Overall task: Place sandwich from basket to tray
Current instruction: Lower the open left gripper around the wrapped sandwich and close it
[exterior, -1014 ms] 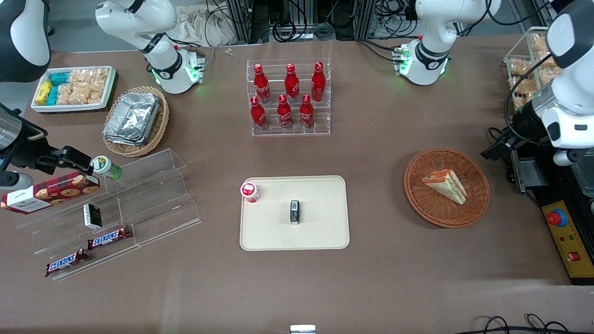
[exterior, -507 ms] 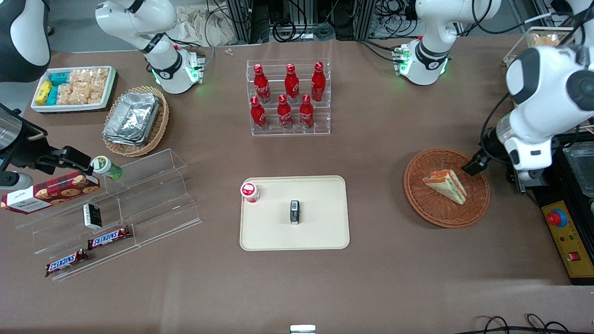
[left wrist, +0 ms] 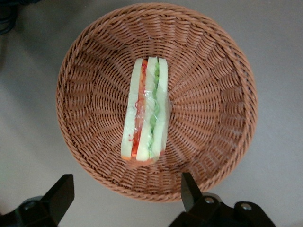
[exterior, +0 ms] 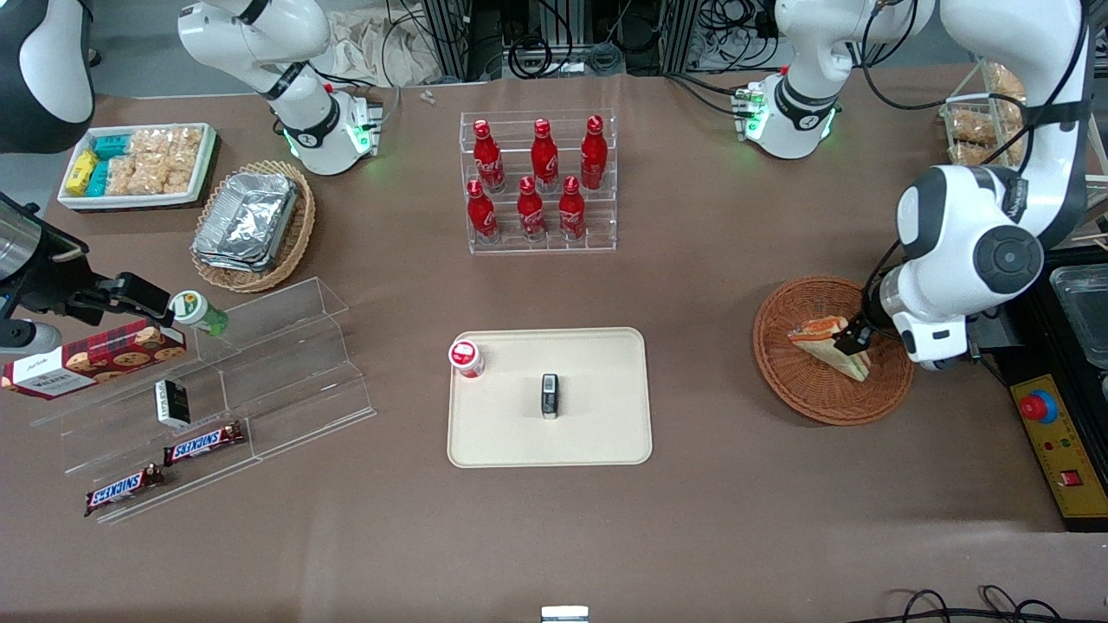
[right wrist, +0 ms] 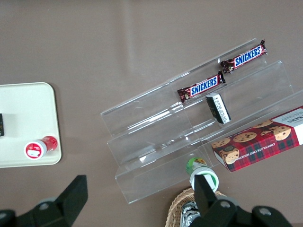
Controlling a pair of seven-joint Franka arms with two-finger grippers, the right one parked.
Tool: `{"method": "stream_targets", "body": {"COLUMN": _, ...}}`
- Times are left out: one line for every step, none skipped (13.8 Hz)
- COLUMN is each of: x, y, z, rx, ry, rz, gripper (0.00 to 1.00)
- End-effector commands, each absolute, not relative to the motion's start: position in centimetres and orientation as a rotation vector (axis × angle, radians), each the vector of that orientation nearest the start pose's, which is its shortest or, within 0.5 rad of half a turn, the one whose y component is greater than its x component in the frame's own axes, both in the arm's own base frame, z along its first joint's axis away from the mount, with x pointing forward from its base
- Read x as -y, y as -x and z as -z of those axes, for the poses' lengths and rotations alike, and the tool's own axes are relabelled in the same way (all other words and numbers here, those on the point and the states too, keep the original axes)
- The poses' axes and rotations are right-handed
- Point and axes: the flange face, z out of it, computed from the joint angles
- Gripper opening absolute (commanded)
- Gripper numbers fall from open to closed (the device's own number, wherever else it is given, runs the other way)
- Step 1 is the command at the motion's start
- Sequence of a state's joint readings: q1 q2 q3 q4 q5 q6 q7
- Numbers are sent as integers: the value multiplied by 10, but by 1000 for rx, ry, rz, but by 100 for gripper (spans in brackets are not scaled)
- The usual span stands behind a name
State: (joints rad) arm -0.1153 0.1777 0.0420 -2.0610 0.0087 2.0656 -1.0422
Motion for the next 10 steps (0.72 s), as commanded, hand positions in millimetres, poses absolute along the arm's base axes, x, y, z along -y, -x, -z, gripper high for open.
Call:
{"method": "stream_targets", "body": {"x": 43, "y": -551, "z": -318, "rx": 1426, "ry": 2657, "rz": -173, "gripper": 100}}
{"method": "stream_targets", "body": {"x": 40, "y": -546, "z": -309, "rx": 1431, "ry": 2659, "rz": -164, "gripper": 100}}
{"method": "stream_targets", "body": {"x": 39, "y": -541, "z": -301, "rx": 1431, "ry": 2668, "rz": -152, "gripper": 100}}
{"method": "stream_targets", "body": {"x": 38, "y": -540, "z": -296, "rx": 1436, "ry": 2675, "rz": -135, "gripper": 100}}
{"method": "stream_targets", "body": {"x": 36, "y": -540, "z": -291, "rx": 1440, "ry": 2674, "rz": -136, "gripper": 100}}
{"method": "stream_targets", "body": {"x": 35, "y": -539, "z": -285, "rx": 1432, "ry": 2670, "rz": -151, "gripper": 100}}
{"method": "stream_targets", "body": {"x": 35, "y": -539, "z": -280, "rx": 1428, "ry": 2667, "rz": -159, "gripper": 100}}
{"method": "stream_targets", "body": {"x": 34, "y": -539, "z": -276, "rx": 1426, "ry": 2665, "rz": -164, "gripper": 100}}
{"method": "stream_targets", "body": {"x": 33, "y": -540, "z": -271, "rx": 1426, "ry": 2667, "rz": -160, "gripper": 100}}
{"method": "stream_targets", "body": {"x": 32, "y": -541, "z": -268, "rx": 1427, "ry": 2670, "rz": -153, "gripper": 99}}
